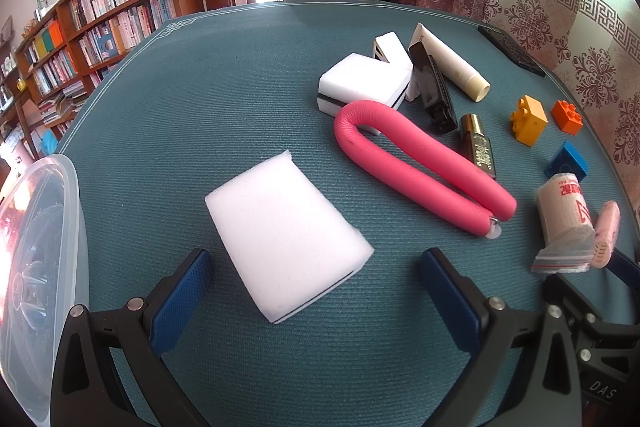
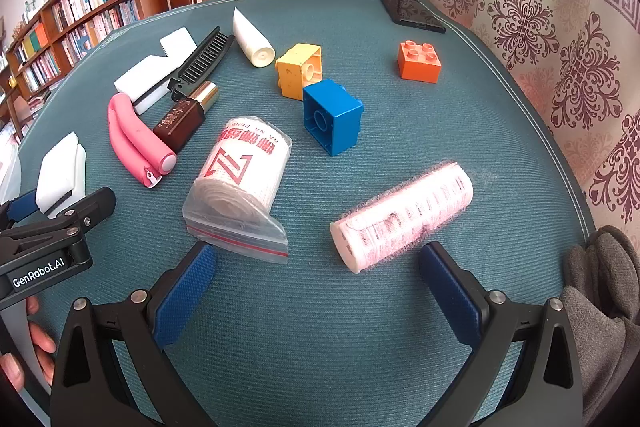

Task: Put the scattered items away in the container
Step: 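Move the left gripper to the white sponge block and close on it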

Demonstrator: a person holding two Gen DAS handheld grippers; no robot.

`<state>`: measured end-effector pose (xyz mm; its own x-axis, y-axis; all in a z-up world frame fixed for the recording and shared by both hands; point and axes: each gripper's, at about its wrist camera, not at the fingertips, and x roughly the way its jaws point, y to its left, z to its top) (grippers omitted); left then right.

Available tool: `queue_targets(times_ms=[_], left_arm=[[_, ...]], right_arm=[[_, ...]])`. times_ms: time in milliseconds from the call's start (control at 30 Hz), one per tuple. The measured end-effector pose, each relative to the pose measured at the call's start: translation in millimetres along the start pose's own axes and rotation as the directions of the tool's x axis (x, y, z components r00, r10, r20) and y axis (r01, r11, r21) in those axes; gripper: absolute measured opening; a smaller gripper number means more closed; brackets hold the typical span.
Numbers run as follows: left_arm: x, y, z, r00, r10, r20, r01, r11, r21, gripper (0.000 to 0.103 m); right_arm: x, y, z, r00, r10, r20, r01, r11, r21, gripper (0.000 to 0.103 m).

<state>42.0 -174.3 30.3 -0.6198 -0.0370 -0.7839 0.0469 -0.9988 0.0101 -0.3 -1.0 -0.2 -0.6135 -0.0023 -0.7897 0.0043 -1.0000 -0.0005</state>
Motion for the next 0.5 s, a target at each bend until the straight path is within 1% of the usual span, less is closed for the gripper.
queue_targets(times_ms=[500], left_arm=[[0.1, -0.3, -3.6, 1.0, -0.006, 0.0, 0.006, 1.0, -0.002, 0.103]], right_arm=[[-1.8, 1.1, -0.9, 1.0, 0.003, -0.003, -0.003, 1.0, -0.001, 0.103]])
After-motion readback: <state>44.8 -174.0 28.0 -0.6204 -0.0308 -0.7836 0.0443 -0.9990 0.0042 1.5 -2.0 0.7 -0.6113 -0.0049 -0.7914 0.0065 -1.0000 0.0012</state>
